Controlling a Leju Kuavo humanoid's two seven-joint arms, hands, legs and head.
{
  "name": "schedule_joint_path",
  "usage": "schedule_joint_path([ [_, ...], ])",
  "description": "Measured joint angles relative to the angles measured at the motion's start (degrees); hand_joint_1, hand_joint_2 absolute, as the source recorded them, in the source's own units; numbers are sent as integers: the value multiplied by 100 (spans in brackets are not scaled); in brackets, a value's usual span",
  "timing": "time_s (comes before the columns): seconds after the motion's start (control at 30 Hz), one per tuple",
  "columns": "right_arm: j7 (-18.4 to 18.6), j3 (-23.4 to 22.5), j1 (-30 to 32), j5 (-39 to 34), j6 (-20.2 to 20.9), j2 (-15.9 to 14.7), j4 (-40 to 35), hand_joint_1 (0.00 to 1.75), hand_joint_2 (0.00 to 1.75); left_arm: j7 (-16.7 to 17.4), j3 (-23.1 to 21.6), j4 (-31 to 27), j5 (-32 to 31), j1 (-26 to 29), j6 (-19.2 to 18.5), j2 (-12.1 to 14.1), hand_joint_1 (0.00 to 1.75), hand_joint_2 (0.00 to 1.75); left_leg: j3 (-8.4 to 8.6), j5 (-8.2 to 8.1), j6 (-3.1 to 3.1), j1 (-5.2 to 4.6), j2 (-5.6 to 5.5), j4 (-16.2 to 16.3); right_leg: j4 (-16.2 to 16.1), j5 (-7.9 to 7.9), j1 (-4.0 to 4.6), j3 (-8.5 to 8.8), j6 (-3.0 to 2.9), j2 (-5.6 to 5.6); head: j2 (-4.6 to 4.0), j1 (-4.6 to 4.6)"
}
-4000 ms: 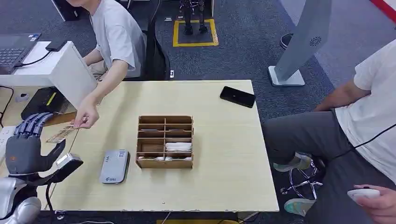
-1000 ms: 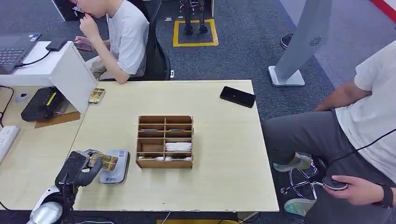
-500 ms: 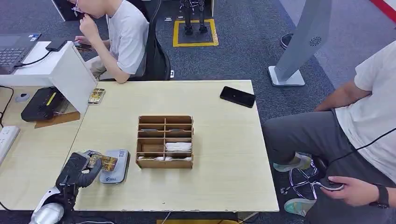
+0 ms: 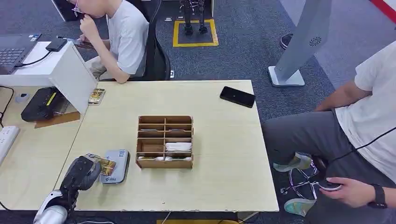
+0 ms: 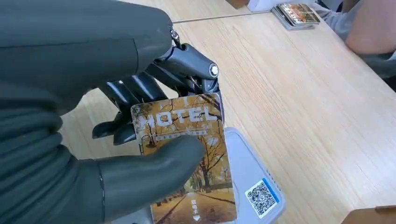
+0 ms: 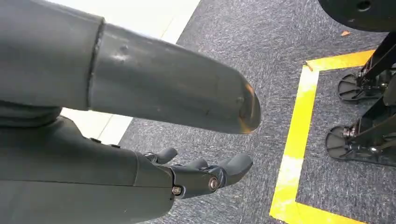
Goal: Pass the card to the sensor for recognition and then transmit it.
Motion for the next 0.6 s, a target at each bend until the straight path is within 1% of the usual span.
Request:
schedule_joint_path([
  [0.17,0,-28,15,0,50,-13,0,0,0,0,-41,70,-85,0,13,0,175,175,0,0,0,0,0,0,0,0,0,1,0,0,0,2],
  [0.3,0,-42,19,0,59,-24,0,0,0,0,-85,131,-234,-1,116,0,175,175,0,0,0,0,0,0,0,0,0,1,0,0,0,0],
  [0.6,2,-85,25,7,65,-48,0,0,0,-9,-142,214,-302,-1,168,-2,175,175,3,0,0,0,0,0,0,0,0,3,0,0,0,2],
])
